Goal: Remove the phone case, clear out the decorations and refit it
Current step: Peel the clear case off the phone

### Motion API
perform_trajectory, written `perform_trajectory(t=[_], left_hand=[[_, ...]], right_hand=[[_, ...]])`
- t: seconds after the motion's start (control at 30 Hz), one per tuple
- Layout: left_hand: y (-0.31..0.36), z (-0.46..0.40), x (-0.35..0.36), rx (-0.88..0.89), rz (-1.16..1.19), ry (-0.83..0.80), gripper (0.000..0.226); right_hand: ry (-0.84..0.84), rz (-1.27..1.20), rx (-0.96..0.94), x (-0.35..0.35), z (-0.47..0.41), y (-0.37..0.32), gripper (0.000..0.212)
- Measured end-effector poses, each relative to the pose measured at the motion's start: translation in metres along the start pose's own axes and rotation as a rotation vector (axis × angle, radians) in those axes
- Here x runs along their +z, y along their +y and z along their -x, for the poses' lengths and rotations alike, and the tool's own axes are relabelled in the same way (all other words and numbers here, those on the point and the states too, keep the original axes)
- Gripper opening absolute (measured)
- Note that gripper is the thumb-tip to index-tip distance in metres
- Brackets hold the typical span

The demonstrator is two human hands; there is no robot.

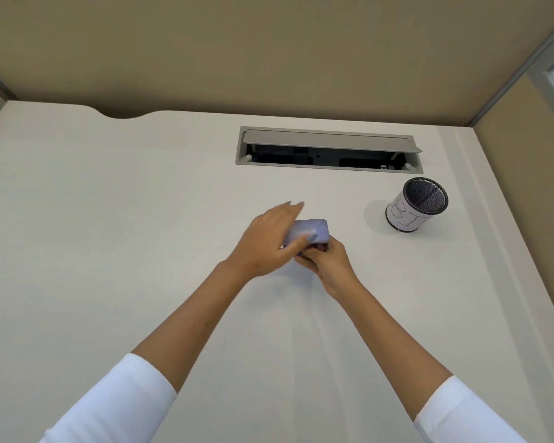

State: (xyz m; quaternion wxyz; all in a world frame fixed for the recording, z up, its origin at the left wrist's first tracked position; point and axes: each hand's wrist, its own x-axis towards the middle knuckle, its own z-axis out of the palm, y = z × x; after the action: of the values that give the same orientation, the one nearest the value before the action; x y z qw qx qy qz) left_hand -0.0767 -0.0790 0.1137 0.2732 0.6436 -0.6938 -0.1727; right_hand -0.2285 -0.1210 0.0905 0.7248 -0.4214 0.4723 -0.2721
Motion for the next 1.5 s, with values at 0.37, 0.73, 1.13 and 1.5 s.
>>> perform_trajectory(t=[0.37,0.73,1.13,1.5], left_hand=[[0.019,0.004,0.022,0.194,-0.15,0.381,0.033],[0.021,0.005,0.027,0.184,-0.135,0.39,0.024],[-0.016,0.02,-0.011,0.247,-0.098,0.284,0.026],[-0.018,0.022,-0.009,0.266,-0.084,0.345,0.019]], right_hand=[[0.041,-0.039,-0.046,0.02,0.011,-0.014,0.022],[0.06,-0.007,-0.028,0.022,0.011,-0.017,0.031],[0.025,-0.067,-0.084,-0.006,0.006,-0.021,0.033],[-0.004,-0.067,-0.082,-0.007,0.009,-0.021,0.033]])
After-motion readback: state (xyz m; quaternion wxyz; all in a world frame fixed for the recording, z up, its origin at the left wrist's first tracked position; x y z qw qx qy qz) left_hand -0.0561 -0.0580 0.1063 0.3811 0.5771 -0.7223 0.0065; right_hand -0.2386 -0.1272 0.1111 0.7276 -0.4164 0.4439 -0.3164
